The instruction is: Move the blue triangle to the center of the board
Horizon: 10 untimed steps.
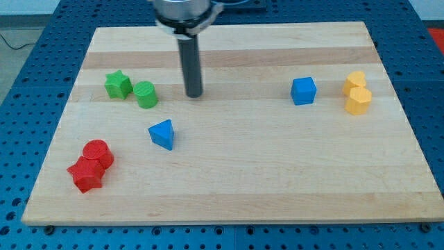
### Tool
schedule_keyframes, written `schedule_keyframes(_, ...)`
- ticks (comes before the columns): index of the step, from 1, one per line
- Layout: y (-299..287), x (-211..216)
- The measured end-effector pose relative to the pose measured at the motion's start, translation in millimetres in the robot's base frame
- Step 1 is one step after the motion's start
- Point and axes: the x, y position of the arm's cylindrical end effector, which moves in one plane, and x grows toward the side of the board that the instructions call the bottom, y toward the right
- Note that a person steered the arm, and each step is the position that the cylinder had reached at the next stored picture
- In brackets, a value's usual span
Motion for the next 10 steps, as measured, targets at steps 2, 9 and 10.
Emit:
schedule_keyframes(2,-78,7)
schedule_keyframes(9,23,170)
schedule_keyframes(10,-13,138)
